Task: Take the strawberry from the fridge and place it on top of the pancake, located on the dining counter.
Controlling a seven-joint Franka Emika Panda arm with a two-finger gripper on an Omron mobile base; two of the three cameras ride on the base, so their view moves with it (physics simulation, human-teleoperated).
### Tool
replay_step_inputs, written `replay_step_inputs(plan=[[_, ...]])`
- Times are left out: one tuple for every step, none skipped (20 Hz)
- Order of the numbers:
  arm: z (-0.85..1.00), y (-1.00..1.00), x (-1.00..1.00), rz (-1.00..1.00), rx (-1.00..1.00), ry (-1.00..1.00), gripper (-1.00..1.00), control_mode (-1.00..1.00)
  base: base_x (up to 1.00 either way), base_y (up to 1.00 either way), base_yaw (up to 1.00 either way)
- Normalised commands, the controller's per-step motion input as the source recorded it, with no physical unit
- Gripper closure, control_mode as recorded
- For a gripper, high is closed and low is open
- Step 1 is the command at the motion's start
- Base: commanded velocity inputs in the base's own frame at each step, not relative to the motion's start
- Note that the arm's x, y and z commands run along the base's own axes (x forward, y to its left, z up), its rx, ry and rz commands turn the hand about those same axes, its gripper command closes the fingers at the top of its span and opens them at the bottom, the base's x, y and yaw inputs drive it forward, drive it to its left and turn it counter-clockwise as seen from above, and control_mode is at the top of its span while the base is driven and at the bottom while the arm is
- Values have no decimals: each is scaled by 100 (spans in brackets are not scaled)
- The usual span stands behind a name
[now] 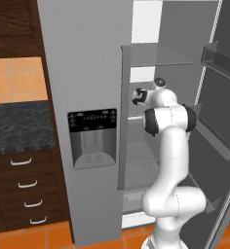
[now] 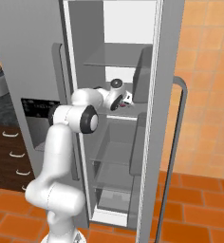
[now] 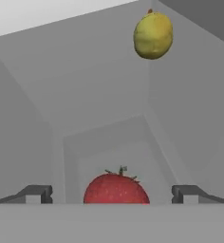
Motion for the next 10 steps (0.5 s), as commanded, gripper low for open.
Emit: replay_step_inputs(plan=[[-5,0,59,0,0,0,-100,-100,0,0,0],[-5,0,55,0,0,0,-100,-100,0,0,0],[-6,-6,17,0,0,0,-100,-100,0,0,0],[-16,-2,0,0,0,3,-100,-100,0,0,0],[-20,0,-4,0,0,5,-100,-100,0,0,0],[-24,0,-9,0,0,7,-100,-100,0,0,0],[-29,0,-9,0,0,8,-100,-100,0,0,0],[-33,0,-16,0,0,7,-100,-100,0,0,0],[-38,0,-26,0,0,5,-100,-100,0,0,0],[-41,0,-29,0,0,5,-100,-100,0,0,0]])
